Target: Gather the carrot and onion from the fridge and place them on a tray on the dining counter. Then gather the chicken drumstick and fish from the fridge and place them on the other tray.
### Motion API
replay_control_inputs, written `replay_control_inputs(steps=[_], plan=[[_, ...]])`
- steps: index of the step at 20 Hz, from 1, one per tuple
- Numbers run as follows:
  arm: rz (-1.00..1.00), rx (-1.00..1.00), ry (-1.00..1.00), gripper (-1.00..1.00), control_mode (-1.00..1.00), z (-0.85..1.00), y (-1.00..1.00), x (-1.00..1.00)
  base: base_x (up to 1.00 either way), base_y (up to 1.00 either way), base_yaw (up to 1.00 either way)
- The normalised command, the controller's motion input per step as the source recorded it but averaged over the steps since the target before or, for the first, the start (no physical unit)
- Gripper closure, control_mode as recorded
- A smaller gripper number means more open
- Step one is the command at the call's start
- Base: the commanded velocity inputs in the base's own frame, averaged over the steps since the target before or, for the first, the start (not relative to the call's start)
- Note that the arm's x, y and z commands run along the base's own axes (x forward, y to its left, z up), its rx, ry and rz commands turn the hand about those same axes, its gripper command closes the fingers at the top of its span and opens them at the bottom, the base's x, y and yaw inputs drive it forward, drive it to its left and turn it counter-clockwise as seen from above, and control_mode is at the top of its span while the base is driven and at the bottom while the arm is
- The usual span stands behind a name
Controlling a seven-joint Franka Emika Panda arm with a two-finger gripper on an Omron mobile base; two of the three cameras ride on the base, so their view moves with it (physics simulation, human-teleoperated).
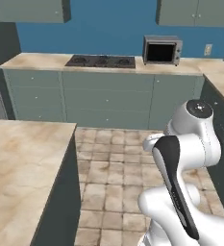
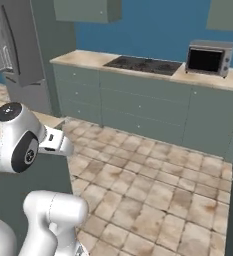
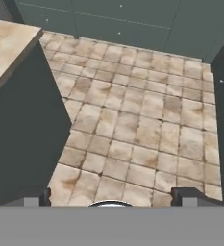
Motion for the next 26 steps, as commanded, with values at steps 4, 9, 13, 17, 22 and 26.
replay_control_inputs(steps=[4,9,13,17,22,26], plan=[[0.00,0.00,0.00,-1.00,1.00,0.00,0.00,0.00,0.97,-0.45,0.36],[0.00,0.00,0.00,-1.00,1.00,0.00,0.00,0.00,0.92,-0.42,0.38],[0.00,0.00,0.00,-1.00,1.00,0.00,0.00,0.00,0.90,-0.42,0.39],[0.00,0.00,0.00,-1.00,1.00,0.00,0.00,0.00,0.88,-0.41,0.39],[0.00,0.00,0.00,-1.00,1.00,0.00,0.00,0.00,0.81,-0.39,0.41],[0.00,0.00,0.00,-1.00,1.00,0.00,0.00,0.00,0.78,-0.39,0.42]])
